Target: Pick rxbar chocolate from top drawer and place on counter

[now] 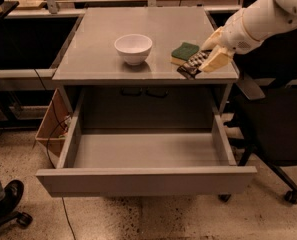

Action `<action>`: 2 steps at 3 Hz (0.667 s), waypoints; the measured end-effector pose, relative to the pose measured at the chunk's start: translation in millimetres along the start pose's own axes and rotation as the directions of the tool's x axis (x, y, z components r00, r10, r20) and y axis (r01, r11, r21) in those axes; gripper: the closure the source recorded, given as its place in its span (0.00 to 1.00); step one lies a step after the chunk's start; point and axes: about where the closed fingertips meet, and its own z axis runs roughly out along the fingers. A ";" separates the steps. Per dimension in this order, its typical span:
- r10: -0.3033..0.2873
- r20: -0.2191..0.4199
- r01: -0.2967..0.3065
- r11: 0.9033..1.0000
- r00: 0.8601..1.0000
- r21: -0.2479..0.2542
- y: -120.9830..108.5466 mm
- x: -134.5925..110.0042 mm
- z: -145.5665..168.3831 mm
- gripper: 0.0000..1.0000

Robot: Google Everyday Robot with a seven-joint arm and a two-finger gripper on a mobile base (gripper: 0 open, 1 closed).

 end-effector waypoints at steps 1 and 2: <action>-0.009 0.029 0.008 0.999 1.000 0.031 -23.5 19.4 8.2 1.00; -0.008 0.054 0.006 0.999 0.998 0.043 -40.8 34.6 27.1 1.00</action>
Offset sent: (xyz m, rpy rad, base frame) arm 0.0801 -0.0453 -0.0303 0.0709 -0.0803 0.0037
